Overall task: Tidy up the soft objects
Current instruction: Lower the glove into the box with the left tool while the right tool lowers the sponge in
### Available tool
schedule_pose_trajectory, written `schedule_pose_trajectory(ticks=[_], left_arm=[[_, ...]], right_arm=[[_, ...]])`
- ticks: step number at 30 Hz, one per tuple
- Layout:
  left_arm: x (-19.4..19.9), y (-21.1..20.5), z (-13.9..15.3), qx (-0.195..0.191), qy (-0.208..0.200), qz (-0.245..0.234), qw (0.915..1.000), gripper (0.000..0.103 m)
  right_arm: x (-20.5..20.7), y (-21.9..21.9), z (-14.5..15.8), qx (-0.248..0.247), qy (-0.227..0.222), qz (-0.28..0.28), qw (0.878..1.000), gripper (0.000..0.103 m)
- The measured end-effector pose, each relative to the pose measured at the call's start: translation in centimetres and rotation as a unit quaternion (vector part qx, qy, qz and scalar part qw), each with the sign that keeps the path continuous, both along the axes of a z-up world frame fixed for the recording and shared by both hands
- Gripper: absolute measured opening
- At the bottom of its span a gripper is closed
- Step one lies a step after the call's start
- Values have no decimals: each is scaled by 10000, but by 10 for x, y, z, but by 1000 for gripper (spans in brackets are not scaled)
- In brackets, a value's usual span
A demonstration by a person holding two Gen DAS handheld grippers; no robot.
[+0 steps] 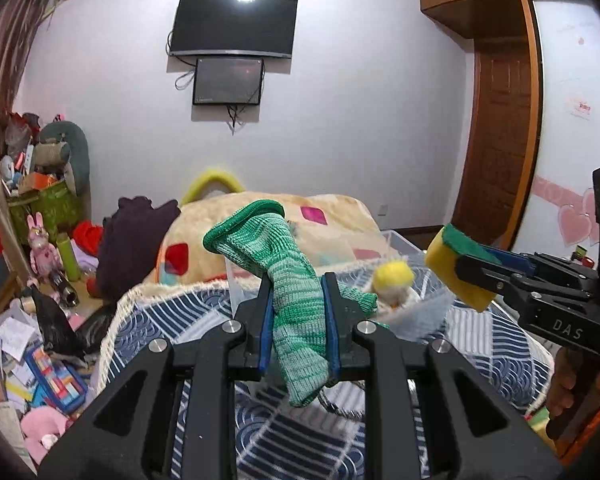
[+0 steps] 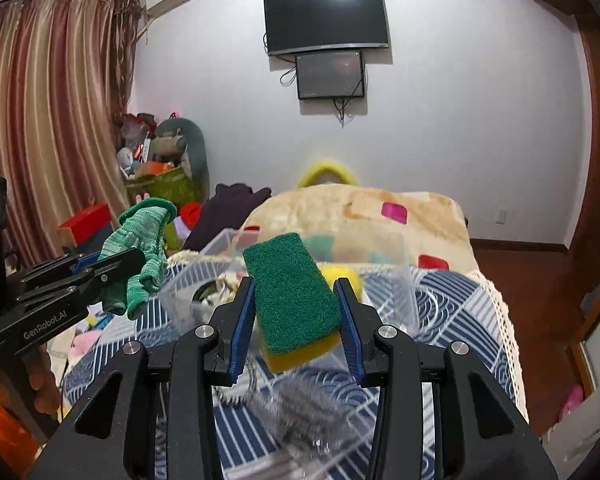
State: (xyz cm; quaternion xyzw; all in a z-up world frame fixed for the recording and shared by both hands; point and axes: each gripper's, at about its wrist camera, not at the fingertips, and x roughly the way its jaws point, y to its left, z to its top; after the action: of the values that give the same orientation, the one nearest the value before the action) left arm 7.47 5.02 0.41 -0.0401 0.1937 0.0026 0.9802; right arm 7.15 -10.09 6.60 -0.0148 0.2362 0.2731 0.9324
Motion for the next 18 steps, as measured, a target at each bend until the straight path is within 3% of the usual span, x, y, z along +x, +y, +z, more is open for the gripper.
schedule_pose_trajectory(ticks=[7, 18], left_arm=[[29, -2, -5, 164, 54, 97, 9998, 22], [86, 11, -35, -223, 764, 34, 9968, 22]], right_arm=[[21, 17, 3, -68, -56, 8, 10000, 36], [48, 45, -14, -486, 140, 56, 9987, 36]])
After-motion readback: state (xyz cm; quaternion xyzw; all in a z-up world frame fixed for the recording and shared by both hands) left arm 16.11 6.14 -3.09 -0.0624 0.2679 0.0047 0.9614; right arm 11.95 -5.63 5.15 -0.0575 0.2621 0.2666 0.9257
